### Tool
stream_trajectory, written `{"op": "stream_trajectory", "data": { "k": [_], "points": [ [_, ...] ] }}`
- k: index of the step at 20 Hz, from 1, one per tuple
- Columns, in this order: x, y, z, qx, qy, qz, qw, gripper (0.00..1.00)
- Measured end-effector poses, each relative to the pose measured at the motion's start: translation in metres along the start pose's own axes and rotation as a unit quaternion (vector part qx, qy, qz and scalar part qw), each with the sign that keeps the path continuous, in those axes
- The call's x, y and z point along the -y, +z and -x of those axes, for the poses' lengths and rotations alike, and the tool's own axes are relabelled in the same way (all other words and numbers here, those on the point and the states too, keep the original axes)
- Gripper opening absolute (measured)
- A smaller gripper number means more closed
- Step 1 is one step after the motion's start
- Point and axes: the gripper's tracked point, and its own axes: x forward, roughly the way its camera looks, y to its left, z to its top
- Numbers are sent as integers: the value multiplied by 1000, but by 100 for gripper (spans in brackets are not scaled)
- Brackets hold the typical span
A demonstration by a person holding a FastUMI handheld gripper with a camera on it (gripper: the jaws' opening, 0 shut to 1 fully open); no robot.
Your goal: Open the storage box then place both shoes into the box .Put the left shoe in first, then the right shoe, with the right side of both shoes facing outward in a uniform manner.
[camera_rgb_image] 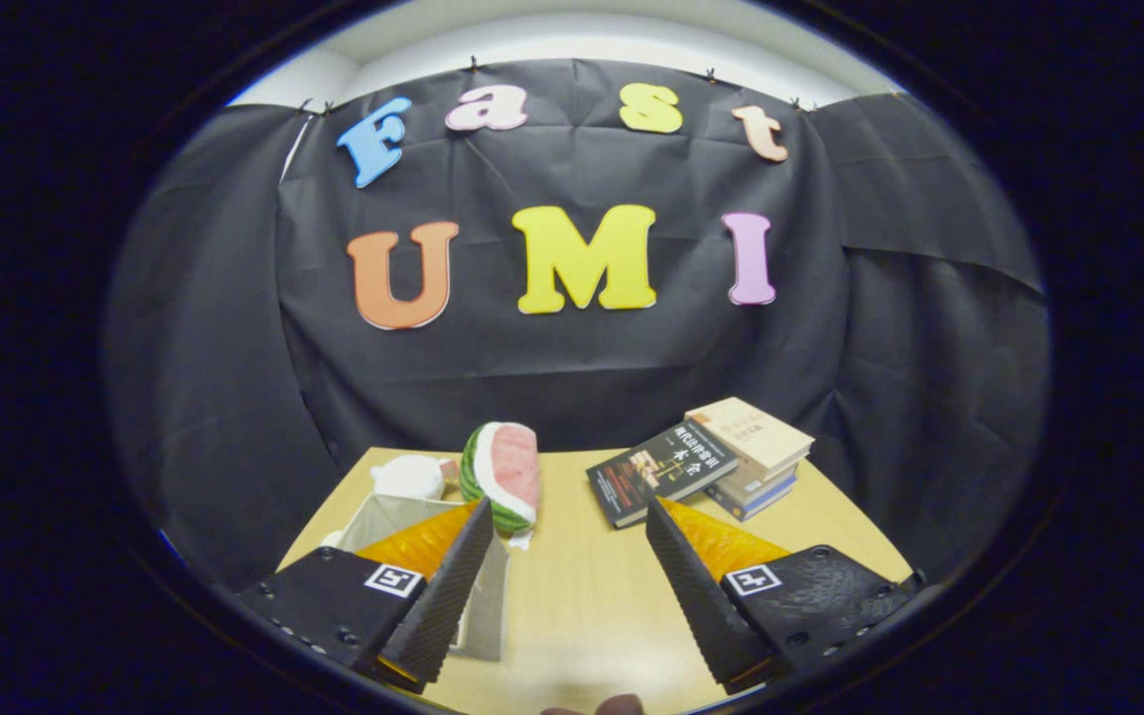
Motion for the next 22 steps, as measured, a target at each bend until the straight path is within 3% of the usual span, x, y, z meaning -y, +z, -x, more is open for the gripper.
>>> {"op": "stream_trajectory", "data": {
  "k": [5,12,22],
  "points": [
    [49,40,37,60,-11,-15,998,94],
    [97,40,57,80,-27,-27,996,94],
    [107,40,60,88,-32,-22,995,94]
  ]
}}
